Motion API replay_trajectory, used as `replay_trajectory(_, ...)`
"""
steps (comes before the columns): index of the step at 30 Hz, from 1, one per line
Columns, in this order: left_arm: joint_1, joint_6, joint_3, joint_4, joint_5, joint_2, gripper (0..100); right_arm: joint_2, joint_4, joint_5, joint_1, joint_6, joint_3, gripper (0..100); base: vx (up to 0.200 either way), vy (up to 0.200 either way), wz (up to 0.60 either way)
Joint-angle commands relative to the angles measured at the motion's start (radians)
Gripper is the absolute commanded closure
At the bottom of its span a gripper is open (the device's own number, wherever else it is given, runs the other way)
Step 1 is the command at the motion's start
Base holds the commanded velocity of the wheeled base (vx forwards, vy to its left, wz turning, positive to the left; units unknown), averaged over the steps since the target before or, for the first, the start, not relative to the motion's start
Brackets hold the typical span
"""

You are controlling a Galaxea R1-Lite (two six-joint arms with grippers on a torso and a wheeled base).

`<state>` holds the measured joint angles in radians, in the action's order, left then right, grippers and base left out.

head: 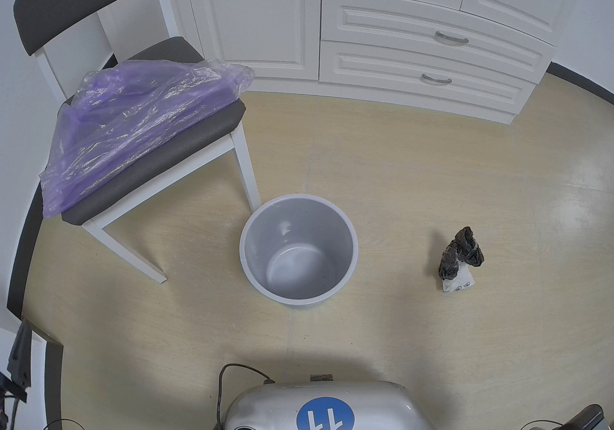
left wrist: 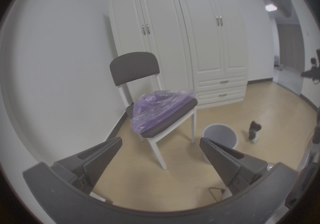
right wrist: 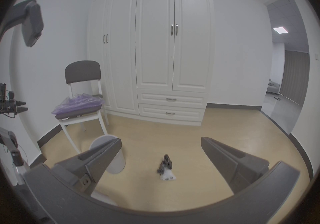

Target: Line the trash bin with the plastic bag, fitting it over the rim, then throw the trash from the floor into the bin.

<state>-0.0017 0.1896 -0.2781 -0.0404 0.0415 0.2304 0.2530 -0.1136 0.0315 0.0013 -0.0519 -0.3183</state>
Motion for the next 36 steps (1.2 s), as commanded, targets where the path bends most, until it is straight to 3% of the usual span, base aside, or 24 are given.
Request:
replay_trajectory(1, 0.014, 0.111, -0.131, 0.013, 0.167, 0.340, 0, 0.379, -0.233, -0.005, -0.001, 0.001, -0.110, 0, 0.000, 0.000, 0.00)
replay_trajectory(2, 0.016, 0.128, -0.144, -0.006, 0.201, 0.399, 0, 0.470, -0.311, -0.010, 0.003, 0.047, -0.160, 0, 0.000, 0.000, 0.00)
replay_trajectory(5, 0.035, 0.133, -0.148, -0.036, 0.207, 0.468, 0, 0.565, -0.368, -0.039, 0.011, 0.144, -0.245, 0, 0.000, 0.000, 0.00)
replay_trajectory(7, 0.052, 0.136, -0.148, -0.049, 0.207, 0.497, 0, 0.594, -0.370, -0.058, 0.016, 0.162, -0.280, 0, 0.000, 0.000, 0.00)
replay_trajectory(11, 0.174, 0.179, -0.159, -0.139, 0.187, 0.612, 0, 0.654, -0.376, -0.148, 0.120, 0.182, -0.344, 0, 0.000, 0.000, 0.00)
replay_trajectory(14, 0.218, 0.169, -0.156, -0.184, 0.112, 0.661, 0, 0.655, -0.376, -0.234, 0.209, 0.224, -0.332, 0, 0.000, 0.000, 0.00)
replay_trajectory(15, 0.218, 0.169, -0.156, -0.184, 0.112, 0.661, 0, 0.655, -0.376, -0.234, 0.209, 0.224, -0.332, 0, 0.000, 0.000, 0.00)
replay_trajectory(17, 0.319, 0.174, -0.161, -0.203, -0.014, 0.724, 0, 0.675, -0.377, -0.312, 0.309, 0.259, -0.346, 0, 0.000, 0.000, 0.00)
replay_trajectory(18, 0.341, 0.174, -0.162, -0.208, -0.038, 0.733, 0, 0.678, -0.377, -0.323, 0.321, 0.259, -0.347, 0, 0.000, 0.000, 0.00)
replay_trajectory(19, 0.414, 0.179, -0.170, -0.245, -0.120, 0.780, 0, 0.692, -0.379, -0.369, 0.355, 0.265, -0.352, 0, 0.000, 0.000, 0.00)
replay_trajectory(23, 0.582, 0.179, -0.168, -0.400, -0.391, 0.917, 0, 0.738, -0.411, -0.461, 0.424, 0.302, -0.386, 0, 0.000, 0.000, 0.00)
replay_trajectory(26, 0.615, 0.177, -0.161, -0.503, -0.535, 1.007, 0, 0.773, -0.417, -0.498, 0.436, 0.339, -0.416, 0, 0.000, 0.000, 0.00)
replay_trajectory(31, 0.612, 0.163, -0.158, -0.605, -0.562, 1.096, 0, 0.830, -0.420, -0.507, 0.462, 0.403, -0.444, 0, 0.000, 0.000, 0.00)
replay_trajectory(36, 0.612, 0.163, -0.168, -0.607, -0.560, 1.129, 0, 0.884, -0.420, -0.512, 0.471, 0.434, -0.461, 0, 0.000, 0.000, 0.00)
